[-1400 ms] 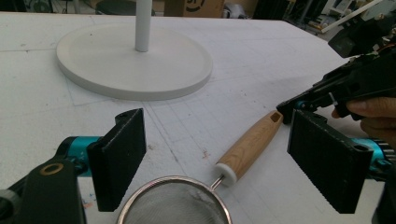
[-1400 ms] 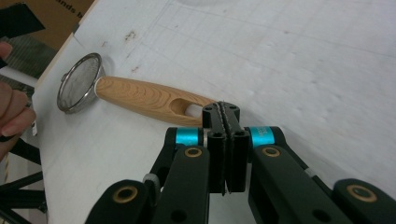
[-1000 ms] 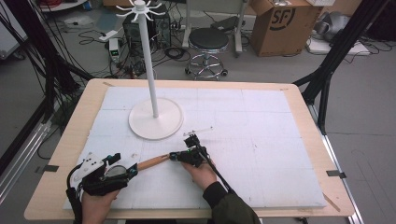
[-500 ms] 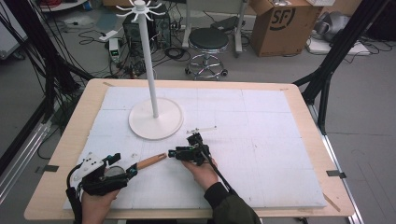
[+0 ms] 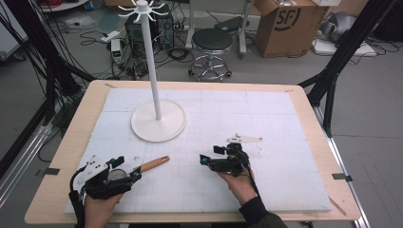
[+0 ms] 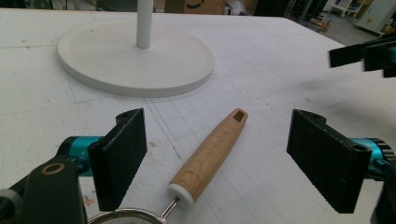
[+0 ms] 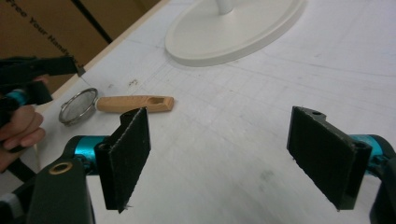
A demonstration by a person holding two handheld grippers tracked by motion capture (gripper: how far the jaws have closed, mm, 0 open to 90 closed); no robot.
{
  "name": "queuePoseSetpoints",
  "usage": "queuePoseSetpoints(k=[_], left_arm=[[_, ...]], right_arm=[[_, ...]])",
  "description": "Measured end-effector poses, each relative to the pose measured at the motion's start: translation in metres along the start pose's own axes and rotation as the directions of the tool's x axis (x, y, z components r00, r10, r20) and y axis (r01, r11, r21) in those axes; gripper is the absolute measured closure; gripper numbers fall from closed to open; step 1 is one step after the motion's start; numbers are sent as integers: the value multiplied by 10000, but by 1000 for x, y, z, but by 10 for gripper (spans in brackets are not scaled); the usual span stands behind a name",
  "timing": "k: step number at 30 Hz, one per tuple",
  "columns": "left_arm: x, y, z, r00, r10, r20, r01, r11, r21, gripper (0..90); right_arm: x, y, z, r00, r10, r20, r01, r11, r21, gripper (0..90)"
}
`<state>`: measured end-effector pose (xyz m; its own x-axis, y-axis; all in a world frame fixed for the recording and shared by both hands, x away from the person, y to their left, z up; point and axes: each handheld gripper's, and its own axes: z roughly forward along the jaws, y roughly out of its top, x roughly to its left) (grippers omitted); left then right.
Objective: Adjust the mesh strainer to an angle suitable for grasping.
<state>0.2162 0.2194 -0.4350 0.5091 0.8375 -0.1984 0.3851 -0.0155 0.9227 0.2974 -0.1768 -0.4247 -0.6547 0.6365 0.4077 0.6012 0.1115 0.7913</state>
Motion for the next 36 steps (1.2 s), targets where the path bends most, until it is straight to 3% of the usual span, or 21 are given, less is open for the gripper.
queuePoseSetpoints(k=[3,5,7,12,15,21,24,30,36], left_arm=[[0,1,2,10000,12,1,-12,10000,0,206],[-1,1,4,10000,-38,-1,38,10000,-14,206],[-1,3,8,10000,-28,56,28,10000,59,207],[-7,3,16,9997,162,173,-166,9995,265,207],[-9,4,17,9988,456,176,-462,9983,343,209],[-7,3,17,9983,539,221,-547,9979,357,210],[-6,3,14,9984,519,236,-527,9981,330,210],[-3,3,11,9990,420,177,-425,9986,298,213],[-3,2,9,9990,434,105,-437,9984,357,215]], right_arm=[[-5,-9,-25,10000,-67,28,68,9984,-561,199],[-6,-11,-31,10000,-51,22,53,9977,-669,199],[-11,-19,-47,10000,33,48,-28,9951,-984,199],[-17,-25,-59,9999,-39,141,53,9951,-990,199],[-21,-30,-72,9995,-90,309,129,9917,-1280,189],[-22,-35,-86,9974,-323,638,416,9877,-1507,183],[-19,-38,-95,9934,-646,950,804,9815,-1737,180],[-22,-42,-106,9933,-436,1070,645,9777,-1998,172],[-27,-41,-106,9935,-312,1092,544,9748,-2165,172]])
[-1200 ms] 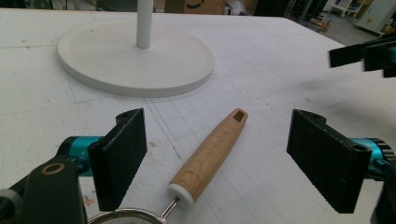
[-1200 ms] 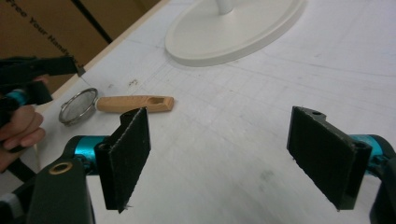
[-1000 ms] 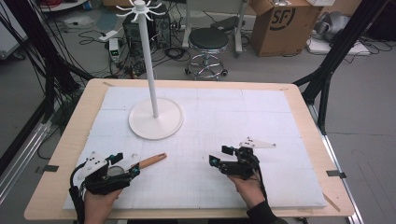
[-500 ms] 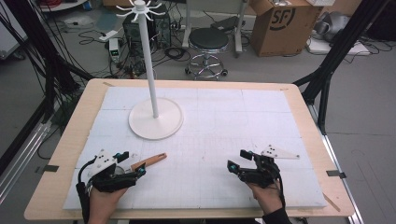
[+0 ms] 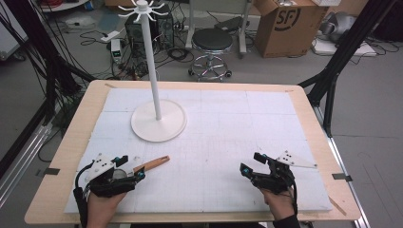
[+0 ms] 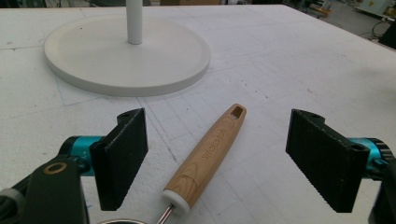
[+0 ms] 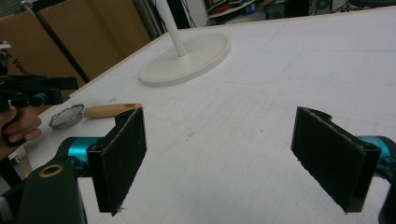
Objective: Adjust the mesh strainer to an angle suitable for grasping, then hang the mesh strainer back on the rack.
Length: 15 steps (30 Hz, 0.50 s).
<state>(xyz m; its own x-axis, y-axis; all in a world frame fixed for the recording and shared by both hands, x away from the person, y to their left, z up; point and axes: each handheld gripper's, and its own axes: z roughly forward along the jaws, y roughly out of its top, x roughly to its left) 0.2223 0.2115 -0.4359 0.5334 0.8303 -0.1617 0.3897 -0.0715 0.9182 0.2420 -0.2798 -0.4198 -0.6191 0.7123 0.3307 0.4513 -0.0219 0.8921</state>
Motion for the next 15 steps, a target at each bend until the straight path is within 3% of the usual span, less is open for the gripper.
queuePoseSetpoints(k=[15], left_arm=[[-2,0,2,9994,-198,285,191,9995,249,221]], right_arm=[[1,0,1,10000,8,13,-8,10000,-80,172]])
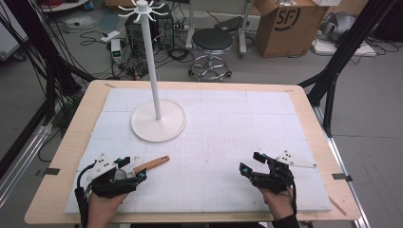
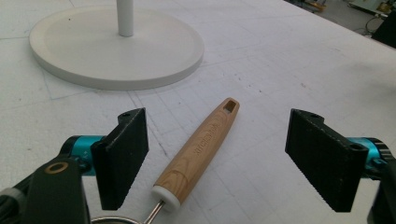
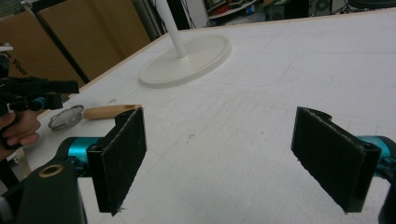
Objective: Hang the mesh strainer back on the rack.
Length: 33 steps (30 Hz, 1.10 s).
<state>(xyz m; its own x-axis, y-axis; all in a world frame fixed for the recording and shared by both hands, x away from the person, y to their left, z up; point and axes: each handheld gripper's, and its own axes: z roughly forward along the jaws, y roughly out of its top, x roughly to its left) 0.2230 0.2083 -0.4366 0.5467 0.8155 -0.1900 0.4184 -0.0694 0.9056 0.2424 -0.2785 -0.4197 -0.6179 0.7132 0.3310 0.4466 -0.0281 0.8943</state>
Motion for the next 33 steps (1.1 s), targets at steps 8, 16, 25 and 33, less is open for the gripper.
queuePoseSetpoints(k=[8,16,25,33], left_arm=[[9,7,5,9990,293,-324,-279,9988,409,249],[15,14,13,9985,551,-59,-540,9912,1207,277],[20,14,21,9954,789,552,-893,9703,2248,359],[17,11,29,9910,1239,513,-1338,9375,3213,429]], right_arm=[[-5,-1,2,9999,127,-32,-127,9999,7,172],[-5,-1,3,9997,217,-87,-217,9998,-30,172],[-7,-1,3,9996,283,-26,-284,9996,-52,182],[-8,-1,2,9994,354,-2,-354,9994,-18,182]])
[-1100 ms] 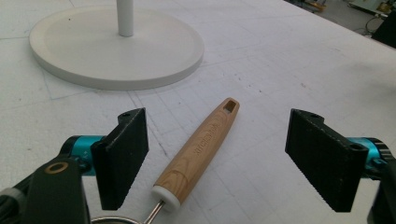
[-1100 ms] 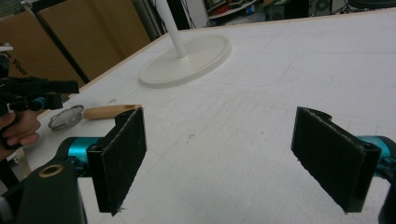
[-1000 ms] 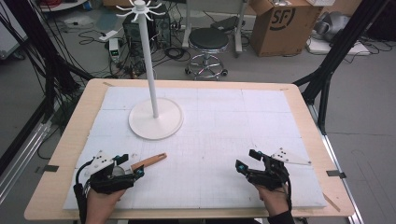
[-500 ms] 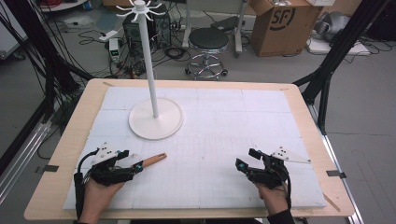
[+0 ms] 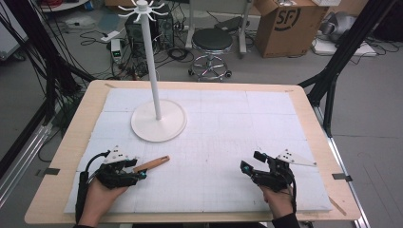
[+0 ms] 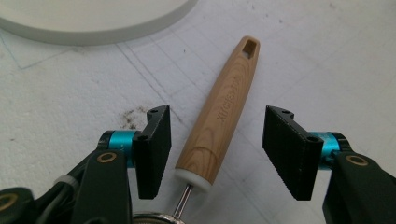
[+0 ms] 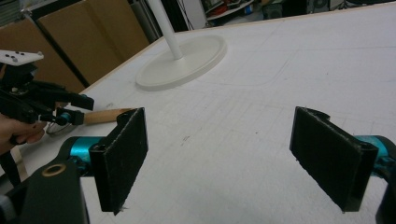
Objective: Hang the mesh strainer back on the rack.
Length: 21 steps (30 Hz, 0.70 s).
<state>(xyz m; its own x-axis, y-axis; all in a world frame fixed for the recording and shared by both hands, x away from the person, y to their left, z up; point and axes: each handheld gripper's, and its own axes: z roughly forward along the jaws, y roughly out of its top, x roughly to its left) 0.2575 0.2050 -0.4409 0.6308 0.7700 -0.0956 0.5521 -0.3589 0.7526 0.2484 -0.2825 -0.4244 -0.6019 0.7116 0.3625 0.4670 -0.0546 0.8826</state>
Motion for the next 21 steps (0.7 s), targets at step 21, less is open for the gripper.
queuePoseSetpoints(k=[21], left_arm=[[4,15,11,9952,966,166,-980,9765,1922,579]], right_arm=[[-1,-1,-1,9999,87,71,-87,9999,-81,196]])
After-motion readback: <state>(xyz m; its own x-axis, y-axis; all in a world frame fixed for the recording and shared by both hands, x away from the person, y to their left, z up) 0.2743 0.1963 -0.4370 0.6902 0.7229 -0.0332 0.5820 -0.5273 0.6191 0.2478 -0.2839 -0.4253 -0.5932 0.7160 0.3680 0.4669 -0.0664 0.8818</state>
